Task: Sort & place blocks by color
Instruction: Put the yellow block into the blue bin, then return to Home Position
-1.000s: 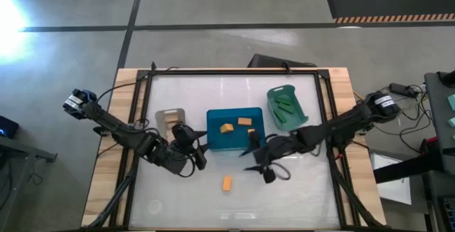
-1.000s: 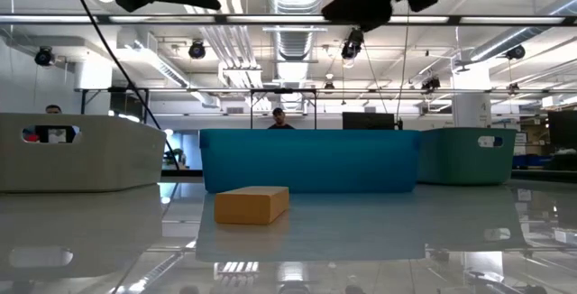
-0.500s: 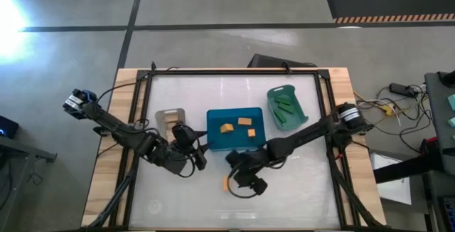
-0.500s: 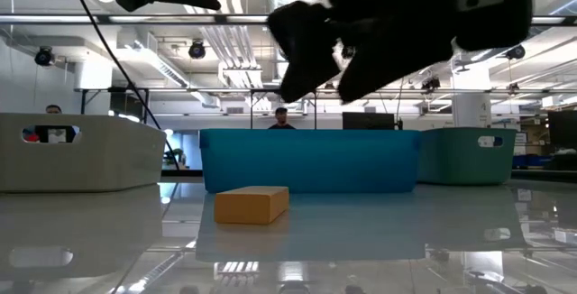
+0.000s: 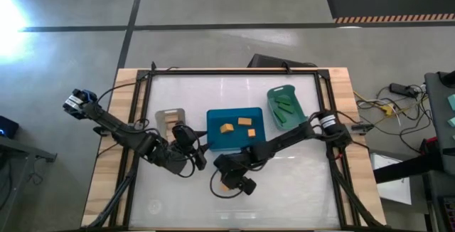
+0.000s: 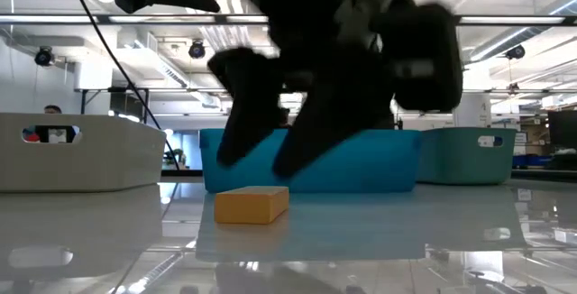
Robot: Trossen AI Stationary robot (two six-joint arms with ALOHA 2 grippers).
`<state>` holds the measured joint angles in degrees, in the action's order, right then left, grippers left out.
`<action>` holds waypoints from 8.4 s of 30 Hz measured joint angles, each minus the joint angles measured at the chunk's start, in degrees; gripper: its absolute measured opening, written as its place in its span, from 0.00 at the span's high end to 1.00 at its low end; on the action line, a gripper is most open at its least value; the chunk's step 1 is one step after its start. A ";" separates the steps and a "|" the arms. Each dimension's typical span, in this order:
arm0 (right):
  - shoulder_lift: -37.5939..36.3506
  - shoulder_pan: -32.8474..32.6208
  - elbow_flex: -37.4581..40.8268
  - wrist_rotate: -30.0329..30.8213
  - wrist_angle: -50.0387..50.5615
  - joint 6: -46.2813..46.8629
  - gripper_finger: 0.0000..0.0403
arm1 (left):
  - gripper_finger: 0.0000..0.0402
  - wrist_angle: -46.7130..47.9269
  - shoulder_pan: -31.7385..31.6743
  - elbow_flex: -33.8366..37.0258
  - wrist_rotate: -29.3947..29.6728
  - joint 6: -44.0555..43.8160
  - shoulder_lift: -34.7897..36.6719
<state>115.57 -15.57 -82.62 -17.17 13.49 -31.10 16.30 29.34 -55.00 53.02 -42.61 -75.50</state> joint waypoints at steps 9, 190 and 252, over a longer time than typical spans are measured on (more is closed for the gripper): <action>3.53 1.18 -0.97 -2.00 1.16 -0.88 0.44 | 0.51 -0.02 0.00 0.00 0.00 0.04 0.02; -114.94 25.68 81.89 -0.93 -24.72 22.59 0.98 | 0.98 -29.40 -30.88 54.54 -50.60 45.99 56.61; -114.67 25.61 82.02 -0.83 -23.34 33.66 0.98 | 0.98 -29.96 -30.86 54.66 -50.66 45.99 38.43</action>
<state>0.91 10.04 -0.60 -18.00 -9.85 2.56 -13.66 -1.52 -0.34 2.36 3.38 -37.07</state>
